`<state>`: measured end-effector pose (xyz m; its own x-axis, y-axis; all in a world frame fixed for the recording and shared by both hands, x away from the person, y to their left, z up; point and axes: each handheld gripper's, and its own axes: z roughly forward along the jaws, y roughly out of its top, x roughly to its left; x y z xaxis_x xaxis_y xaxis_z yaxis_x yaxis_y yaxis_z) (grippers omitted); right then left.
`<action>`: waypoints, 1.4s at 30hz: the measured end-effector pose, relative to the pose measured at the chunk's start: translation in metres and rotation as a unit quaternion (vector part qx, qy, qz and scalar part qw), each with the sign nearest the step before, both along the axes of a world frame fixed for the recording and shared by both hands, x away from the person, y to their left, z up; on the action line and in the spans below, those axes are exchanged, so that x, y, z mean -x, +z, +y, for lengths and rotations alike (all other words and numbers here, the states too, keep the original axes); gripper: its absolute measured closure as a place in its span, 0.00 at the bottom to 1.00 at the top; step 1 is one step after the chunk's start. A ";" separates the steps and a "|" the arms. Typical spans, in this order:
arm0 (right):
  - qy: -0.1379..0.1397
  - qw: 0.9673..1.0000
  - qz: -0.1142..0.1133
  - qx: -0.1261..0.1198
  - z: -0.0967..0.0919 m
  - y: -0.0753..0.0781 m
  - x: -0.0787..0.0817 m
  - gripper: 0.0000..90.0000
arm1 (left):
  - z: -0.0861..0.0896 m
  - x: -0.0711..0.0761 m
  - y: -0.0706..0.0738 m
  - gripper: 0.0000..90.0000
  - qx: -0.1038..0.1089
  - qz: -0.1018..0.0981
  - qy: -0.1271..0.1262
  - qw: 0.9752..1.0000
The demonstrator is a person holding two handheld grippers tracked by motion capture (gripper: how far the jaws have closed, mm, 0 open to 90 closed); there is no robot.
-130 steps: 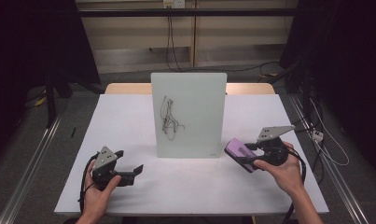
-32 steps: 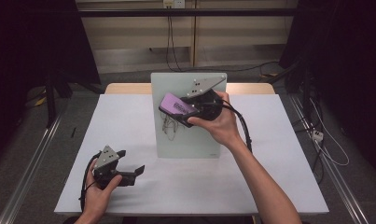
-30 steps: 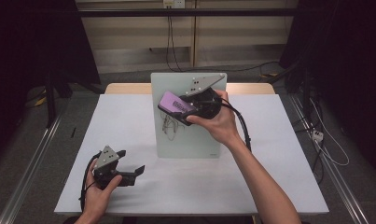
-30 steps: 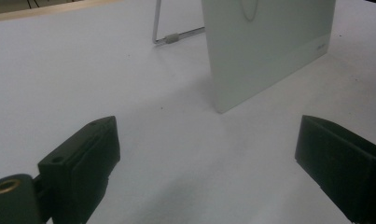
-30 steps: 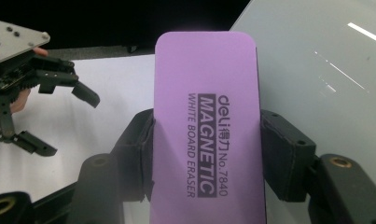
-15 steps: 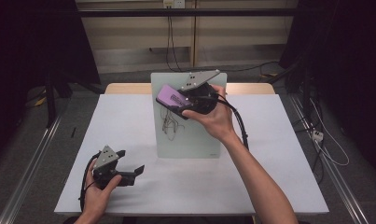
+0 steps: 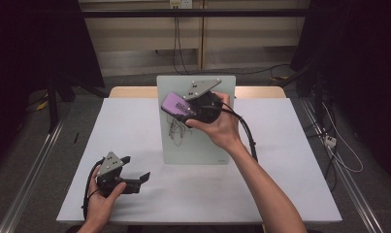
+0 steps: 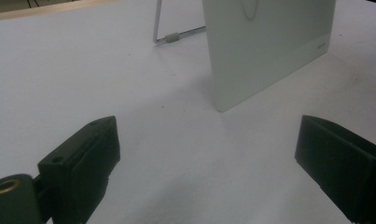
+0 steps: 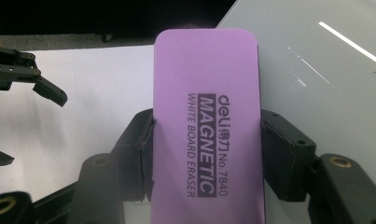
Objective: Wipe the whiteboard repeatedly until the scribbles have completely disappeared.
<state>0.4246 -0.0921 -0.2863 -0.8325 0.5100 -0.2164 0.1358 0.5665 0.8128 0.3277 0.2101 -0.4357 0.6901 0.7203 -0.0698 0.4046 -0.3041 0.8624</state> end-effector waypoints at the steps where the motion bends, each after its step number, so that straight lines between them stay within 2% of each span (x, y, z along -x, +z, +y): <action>1: 0.002 1.000 0.001 0.002 0.001 -0.001 0.000 0.47 | 0.000 0.000 0.000 0.07 0.001 0.000 0.001 1.000; 25: 0.029 0.999 0.041 0.016 0.010 -0.029 0.004 0.47 | 0.000 0.000 0.000 0.07 -0.003 0.000 0.001 1.000; 42: 0.042 0.997 0.059 0.031 0.016 -0.050 0.010 0.47 | -0.001 0.000 -0.001 0.07 -0.001 0.001 0.002 1.000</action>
<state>0.4147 -0.0764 -0.3360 -0.8934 0.4254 -0.1442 0.1773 0.6290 0.7569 0.3274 0.2088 -0.4366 0.6874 0.7230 -0.0691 0.4074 -0.3051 0.8608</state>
